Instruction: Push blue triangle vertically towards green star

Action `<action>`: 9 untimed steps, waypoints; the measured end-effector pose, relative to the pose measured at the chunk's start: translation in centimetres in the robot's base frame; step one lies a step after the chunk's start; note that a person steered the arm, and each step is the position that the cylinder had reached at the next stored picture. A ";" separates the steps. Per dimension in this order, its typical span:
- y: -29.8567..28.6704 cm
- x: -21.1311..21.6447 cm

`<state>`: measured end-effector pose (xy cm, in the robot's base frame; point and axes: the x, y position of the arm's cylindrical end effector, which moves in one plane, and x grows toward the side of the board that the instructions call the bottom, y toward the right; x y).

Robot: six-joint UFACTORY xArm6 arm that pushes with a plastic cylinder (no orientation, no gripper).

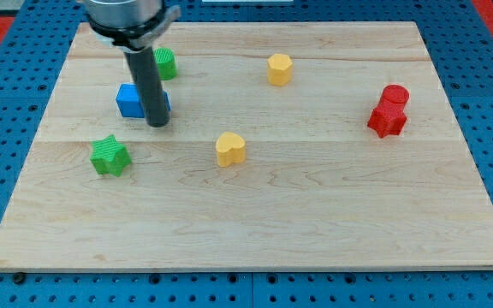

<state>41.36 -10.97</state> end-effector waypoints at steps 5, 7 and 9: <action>0.4 -4.5; -5.4 -4.5; -7.5 -4.4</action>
<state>36.91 -18.47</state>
